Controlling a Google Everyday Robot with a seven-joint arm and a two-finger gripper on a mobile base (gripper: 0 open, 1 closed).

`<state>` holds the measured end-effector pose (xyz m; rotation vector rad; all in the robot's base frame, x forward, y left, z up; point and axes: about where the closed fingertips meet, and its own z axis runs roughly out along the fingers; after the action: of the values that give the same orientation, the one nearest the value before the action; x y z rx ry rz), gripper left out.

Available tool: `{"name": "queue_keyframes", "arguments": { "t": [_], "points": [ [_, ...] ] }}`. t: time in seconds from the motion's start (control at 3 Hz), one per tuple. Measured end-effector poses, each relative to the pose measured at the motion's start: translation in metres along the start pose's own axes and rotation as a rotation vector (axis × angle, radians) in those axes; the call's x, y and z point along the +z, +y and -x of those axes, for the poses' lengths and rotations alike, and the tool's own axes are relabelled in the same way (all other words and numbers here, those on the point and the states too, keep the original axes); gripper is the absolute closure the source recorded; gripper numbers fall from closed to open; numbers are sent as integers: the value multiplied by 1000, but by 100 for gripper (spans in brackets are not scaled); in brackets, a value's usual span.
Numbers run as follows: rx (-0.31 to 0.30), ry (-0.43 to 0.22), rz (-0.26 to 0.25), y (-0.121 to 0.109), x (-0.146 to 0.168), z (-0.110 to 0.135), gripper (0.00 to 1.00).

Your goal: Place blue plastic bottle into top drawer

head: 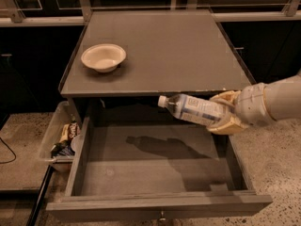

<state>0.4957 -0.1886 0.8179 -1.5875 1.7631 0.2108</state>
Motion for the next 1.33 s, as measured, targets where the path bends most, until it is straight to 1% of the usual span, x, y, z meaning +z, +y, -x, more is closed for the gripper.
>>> {"name": "queue_keyframes", "arguments": {
  "t": [0.33, 0.67, 1.0, 1.33],
  "points": [
    [55, -16, 27, 23, 27, -34, 100],
    [55, -16, 27, 23, 27, -34, 100],
    [75, -11, 60, 33, 55, -50, 100],
    [74, 12, 89, 46, 95, -77, 100]
  ]
}}
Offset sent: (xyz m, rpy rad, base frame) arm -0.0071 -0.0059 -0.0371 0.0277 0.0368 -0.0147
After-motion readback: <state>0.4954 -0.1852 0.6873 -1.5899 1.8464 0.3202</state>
